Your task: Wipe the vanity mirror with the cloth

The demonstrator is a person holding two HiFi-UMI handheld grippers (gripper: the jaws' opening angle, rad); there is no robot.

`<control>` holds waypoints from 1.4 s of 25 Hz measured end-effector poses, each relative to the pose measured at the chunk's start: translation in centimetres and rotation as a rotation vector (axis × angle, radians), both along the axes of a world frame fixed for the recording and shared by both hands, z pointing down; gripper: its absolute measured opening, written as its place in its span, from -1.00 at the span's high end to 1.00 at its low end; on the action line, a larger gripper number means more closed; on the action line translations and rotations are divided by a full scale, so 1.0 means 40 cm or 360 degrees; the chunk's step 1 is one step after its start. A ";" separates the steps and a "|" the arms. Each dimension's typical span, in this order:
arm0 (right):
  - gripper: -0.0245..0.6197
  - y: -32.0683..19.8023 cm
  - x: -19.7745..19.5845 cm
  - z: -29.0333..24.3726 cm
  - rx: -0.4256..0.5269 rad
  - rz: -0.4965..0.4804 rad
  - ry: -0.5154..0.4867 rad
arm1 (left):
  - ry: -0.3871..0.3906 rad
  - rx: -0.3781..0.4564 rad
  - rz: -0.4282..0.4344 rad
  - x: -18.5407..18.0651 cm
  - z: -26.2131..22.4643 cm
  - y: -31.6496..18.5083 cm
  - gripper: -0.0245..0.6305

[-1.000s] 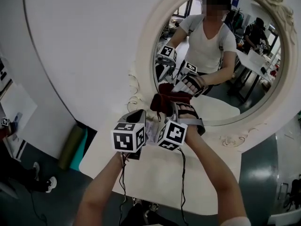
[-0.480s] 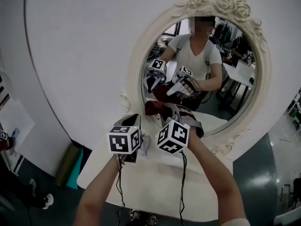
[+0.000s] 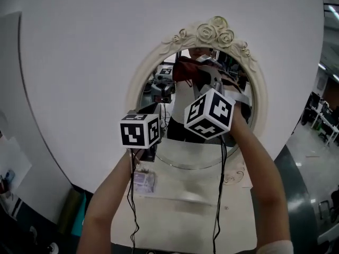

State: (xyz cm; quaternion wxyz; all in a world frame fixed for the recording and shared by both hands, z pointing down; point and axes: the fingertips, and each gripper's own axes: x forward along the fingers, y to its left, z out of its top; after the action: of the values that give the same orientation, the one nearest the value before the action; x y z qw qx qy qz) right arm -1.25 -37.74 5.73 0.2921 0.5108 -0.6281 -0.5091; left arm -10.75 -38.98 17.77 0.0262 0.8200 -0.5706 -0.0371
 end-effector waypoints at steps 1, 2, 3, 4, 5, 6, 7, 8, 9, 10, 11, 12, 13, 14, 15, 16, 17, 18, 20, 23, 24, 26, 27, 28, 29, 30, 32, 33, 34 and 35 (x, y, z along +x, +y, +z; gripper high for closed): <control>0.74 0.000 0.010 -0.038 0.0041 0.0033 0.0009 | -0.0010 0.0026 0.0015 0.015 -0.032 -0.004 0.90; 0.74 -0.002 0.020 -0.070 0.0071 0.0068 0.0020 | -0.0010 0.0046 0.0034 0.030 -0.062 -0.008 0.90; 0.74 -0.006 0.027 -0.094 0.0086 0.0100 0.0034 | -0.0001 0.0059 0.0053 0.043 -0.088 -0.010 0.90; 0.74 -0.012 0.033 -0.109 0.0085 0.0127 0.0051 | 0.0013 0.0066 0.0069 0.052 -0.112 -0.011 0.90; 0.74 -0.020 0.036 -0.114 0.0071 0.0147 0.0068 | 0.0024 0.0073 0.0081 0.059 -0.131 -0.012 0.90; 0.74 -0.028 0.037 -0.114 0.0054 0.0158 0.0081 | 0.0029 0.0081 0.0087 0.063 -0.146 -0.012 0.90; 0.74 -0.035 0.038 -0.109 0.0042 0.0161 0.0088 | 0.0026 0.0091 0.0087 0.065 -0.157 -0.013 0.89; 0.74 -0.040 0.038 -0.102 0.0034 0.0158 0.0089 | 0.0016 0.0101 0.0084 0.066 -0.163 -0.012 0.90; 0.74 -0.044 0.037 -0.092 0.0028 0.0151 0.0086 | 0.0003 0.0107 0.0081 0.067 -0.164 -0.011 0.89; 0.74 -0.046 0.036 -0.081 0.0018 0.0141 0.0081 | -0.0010 0.0108 0.0078 0.067 -0.160 -0.010 0.90; 0.74 -0.046 0.033 -0.069 0.0005 0.0130 0.0076 | -0.0020 0.0105 0.0077 0.067 -0.152 -0.008 0.89; 0.74 -0.047 0.030 -0.056 -0.0010 0.0120 0.0075 | -0.0029 0.0099 0.0075 0.067 -0.143 -0.008 0.90; 0.74 -0.049 0.027 -0.044 -0.0026 0.0112 0.0076 | -0.0037 0.0091 0.0074 0.068 -0.133 -0.008 0.90; 0.74 -0.051 0.025 -0.031 -0.0041 0.0106 0.0079 | -0.0044 0.0081 0.0074 0.069 -0.121 -0.009 0.89; 0.74 -0.052 0.023 -0.015 -0.0061 0.0100 0.0081 | -0.0051 0.0064 0.0076 0.071 -0.106 -0.009 0.89; 0.74 -0.053 0.022 0.007 -0.0089 0.0093 0.0081 | -0.0056 0.0042 0.0079 0.073 -0.086 -0.006 0.89; 0.74 -0.053 0.021 0.034 -0.0125 0.0083 0.0077 | -0.0061 0.0017 0.0082 0.073 -0.063 -0.001 0.89; 0.74 -0.052 0.021 0.062 -0.0160 0.0071 0.0072 | -0.0068 -0.0002 0.0083 0.073 -0.041 0.005 0.89; 0.74 -0.053 0.020 0.108 -0.0194 0.0055 0.0070 | -0.0093 -0.0008 0.0081 0.072 -0.007 0.012 0.90; 0.74 -0.054 0.021 0.192 -0.0221 0.0043 0.0087 | -0.0150 -0.0030 0.0077 0.077 0.068 0.022 0.90; 0.74 -0.051 0.020 0.237 -0.0248 0.0036 0.0090 | -0.0164 -0.0062 0.0075 0.080 0.112 0.030 0.89; 0.74 -0.047 0.019 0.332 -0.0306 0.0018 0.0089 | -0.0169 -0.0141 0.0072 0.084 0.209 0.045 0.89; 0.74 -0.047 0.020 0.377 -0.0330 0.0010 0.0088 | -0.0160 -0.0179 0.0073 0.088 0.255 0.049 0.90; 0.74 -0.047 0.021 0.422 -0.0355 0.0001 0.0089 | -0.0146 -0.0216 0.0074 0.091 0.299 0.051 0.89; 0.74 -0.049 0.022 0.467 -0.0384 -0.0008 0.0089 | -0.0131 -0.0253 0.0076 0.095 0.342 0.052 0.90; 0.74 -0.051 0.023 0.514 -0.0421 -0.0019 0.0089 | -0.0119 -0.0293 0.0075 0.098 0.385 0.054 0.90; 0.74 -0.051 0.020 0.616 -0.0524 -0.0046 0.0081 | -0.0110 -0.0383 0.0070 0.098 0.471 0.061 0.90; 0.74 -0.049 0.018 0.669 -0.0587 -0.0060 0.0073 | -0.0111 -0.0429 0.0069 0.098 0.514 0.067 0.90; 0.74 -0.047 0.017 0.724 -0.0652 -0.0071 0.0065 | -0.0113 -0.0472 0.0070 0.098 0.555 0.074 0.89; 0.74 -0.045 0.017 0.777 -0.0715 -0.0079 0.0058 | -0.0115 -0.0508 0.0073 0.099 0.593 0.082 0.89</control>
State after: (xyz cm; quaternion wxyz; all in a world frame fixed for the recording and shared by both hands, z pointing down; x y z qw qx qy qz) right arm -0.55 -39.53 36.82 0.3971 0.4081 -0.7328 -0.3726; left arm -6.79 -35.72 41.51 0.1364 0.8191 -0.5509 0.0841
